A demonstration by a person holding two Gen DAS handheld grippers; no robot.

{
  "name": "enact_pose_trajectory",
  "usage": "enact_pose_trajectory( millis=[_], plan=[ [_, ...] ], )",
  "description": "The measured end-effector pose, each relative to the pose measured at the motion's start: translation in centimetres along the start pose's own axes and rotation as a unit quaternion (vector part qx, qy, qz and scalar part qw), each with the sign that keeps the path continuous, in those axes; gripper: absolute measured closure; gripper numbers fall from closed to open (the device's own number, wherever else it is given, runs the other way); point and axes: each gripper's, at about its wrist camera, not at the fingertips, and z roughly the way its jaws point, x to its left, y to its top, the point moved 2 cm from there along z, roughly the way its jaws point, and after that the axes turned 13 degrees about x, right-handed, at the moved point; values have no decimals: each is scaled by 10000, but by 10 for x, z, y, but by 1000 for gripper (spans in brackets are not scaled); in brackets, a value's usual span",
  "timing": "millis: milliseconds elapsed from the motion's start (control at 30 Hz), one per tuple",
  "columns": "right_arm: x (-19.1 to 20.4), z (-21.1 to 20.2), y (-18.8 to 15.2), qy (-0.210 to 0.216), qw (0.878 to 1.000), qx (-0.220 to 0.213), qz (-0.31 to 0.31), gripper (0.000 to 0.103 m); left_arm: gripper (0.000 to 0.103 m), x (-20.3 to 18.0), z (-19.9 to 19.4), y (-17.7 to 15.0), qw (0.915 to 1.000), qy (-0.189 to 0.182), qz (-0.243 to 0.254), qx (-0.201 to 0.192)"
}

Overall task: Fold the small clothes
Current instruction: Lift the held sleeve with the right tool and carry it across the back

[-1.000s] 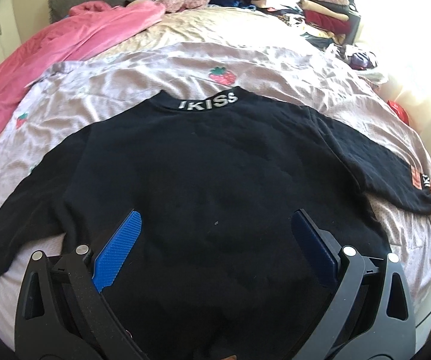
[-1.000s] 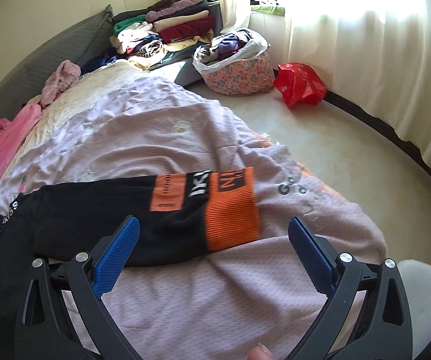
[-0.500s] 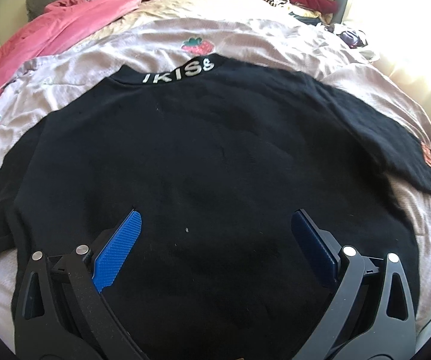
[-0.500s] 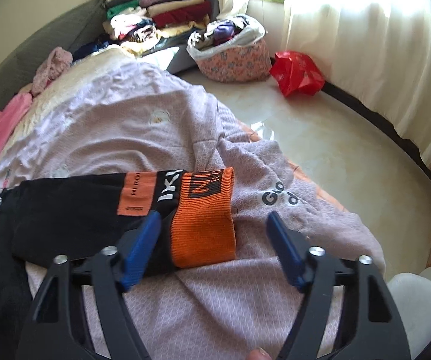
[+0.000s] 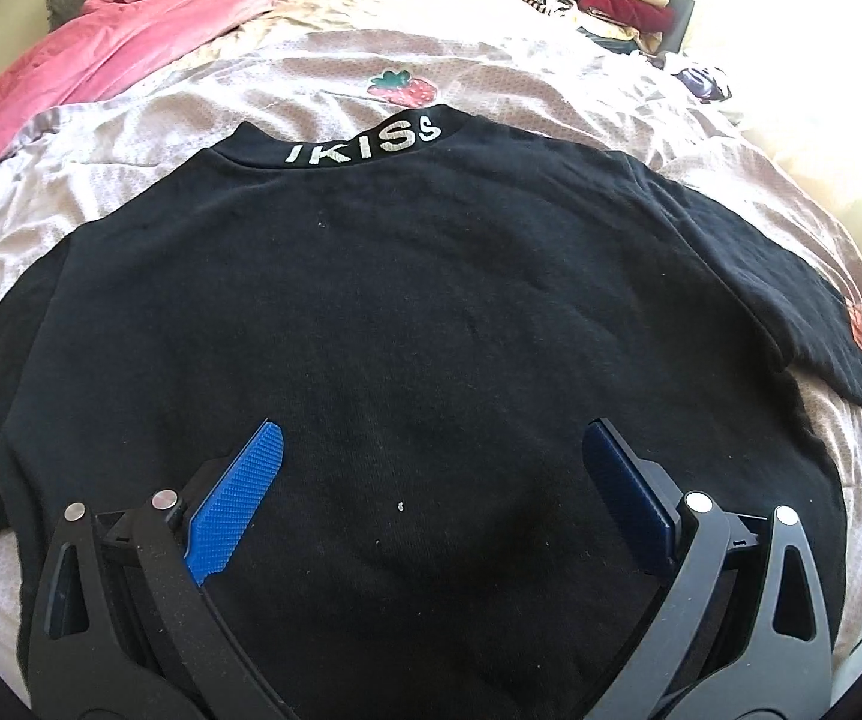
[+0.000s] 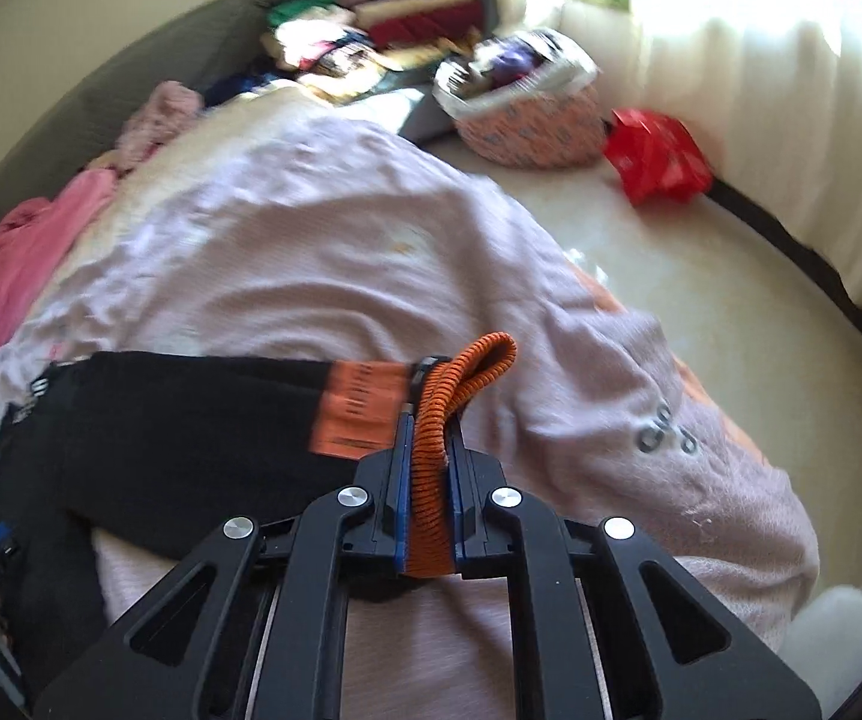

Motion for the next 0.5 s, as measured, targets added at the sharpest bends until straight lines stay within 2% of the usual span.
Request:
enact_pose_trajectory(
  millis=[233, 400, 500],
  plan=[
    [80, -47, 1, 496, 9947, -427, -790, 95, 9, 6, -11, 1, 9999, 37, 24, -159],
    [151, -68, 3, 996, 9837, -542, -1394, 95, 9, 17, -19, -1, 9997, -73, -50, -222],
    [198, -75, 2, 1358, 9732, -543, -1775, 95, 9, 29, -25, -3, 9995, -99, -144, -248]
  ],
)
